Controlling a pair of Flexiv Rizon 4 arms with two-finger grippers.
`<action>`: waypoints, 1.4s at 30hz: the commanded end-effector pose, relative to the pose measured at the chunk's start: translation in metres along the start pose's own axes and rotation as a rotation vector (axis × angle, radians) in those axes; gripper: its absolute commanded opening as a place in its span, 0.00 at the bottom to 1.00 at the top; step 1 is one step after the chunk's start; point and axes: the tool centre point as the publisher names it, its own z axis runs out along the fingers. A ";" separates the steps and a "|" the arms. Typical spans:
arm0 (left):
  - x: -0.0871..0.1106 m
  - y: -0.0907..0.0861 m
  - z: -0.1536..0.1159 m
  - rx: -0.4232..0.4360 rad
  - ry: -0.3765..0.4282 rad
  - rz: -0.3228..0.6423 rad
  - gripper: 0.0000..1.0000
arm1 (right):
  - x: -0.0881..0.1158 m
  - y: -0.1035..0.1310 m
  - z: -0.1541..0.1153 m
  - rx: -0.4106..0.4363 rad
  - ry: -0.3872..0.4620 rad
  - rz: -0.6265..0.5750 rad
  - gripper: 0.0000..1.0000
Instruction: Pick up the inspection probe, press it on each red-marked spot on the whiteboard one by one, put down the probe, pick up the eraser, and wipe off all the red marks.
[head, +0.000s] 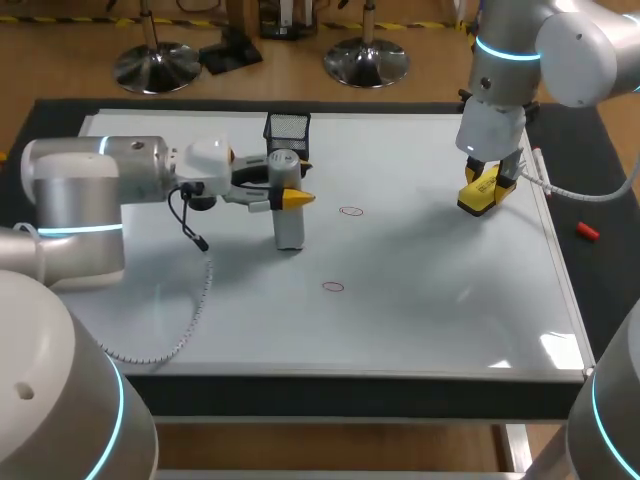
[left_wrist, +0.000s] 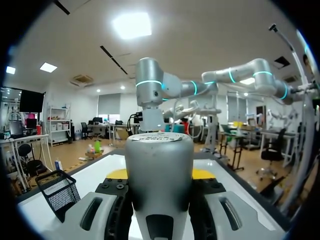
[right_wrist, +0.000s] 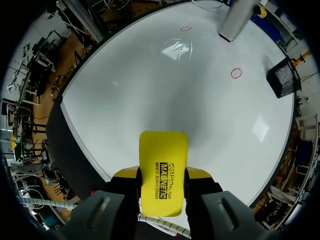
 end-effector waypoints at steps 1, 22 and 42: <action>0.004 -0.007 -0.010 0.005 -0.027 0.010 0.00 | -0.001 -0.001 -0.001 0.002 0.004 -0.001 0.00; 0.010 -0.035 -0.083 -0.019 -0.292 0.041 0.00 | -0.001 -0.001 -0.001 0.002 0.004 -0.001 0.00; 0.017 -0.041 -0.156 -0.016 -0.512 0.071 0.00 | -0.001 -0.001 -0.001 0.002 0.004 -0.001 0.00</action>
